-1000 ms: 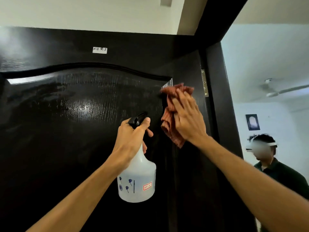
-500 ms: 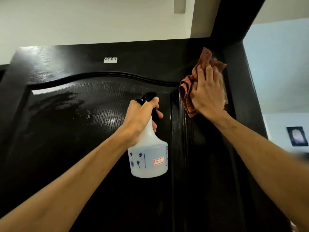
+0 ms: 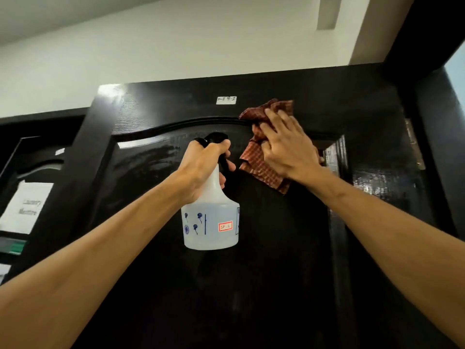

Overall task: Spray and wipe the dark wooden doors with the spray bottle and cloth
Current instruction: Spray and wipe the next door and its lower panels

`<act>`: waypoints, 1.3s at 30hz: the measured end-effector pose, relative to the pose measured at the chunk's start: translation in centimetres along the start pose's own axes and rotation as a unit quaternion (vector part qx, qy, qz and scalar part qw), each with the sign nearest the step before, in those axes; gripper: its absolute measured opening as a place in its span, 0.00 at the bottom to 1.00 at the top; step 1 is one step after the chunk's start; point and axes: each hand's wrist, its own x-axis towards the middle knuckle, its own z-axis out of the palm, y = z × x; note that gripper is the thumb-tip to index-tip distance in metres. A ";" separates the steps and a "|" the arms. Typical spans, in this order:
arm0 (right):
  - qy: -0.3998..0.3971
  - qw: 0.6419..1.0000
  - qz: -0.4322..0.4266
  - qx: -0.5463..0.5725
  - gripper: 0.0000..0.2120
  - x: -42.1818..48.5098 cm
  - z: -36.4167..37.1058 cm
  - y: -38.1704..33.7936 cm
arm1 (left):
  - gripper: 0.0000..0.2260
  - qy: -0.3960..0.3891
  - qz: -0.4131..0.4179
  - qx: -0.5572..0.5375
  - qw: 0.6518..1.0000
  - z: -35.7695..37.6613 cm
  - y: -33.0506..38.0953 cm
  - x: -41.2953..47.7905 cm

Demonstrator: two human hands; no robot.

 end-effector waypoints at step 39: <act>0.042 0.997 0.043 -0.043 0.28 22.1 10.7 -34.9 | 0.12 0.042 0.023 0.071 0.996 -37.1 -3.6 11.1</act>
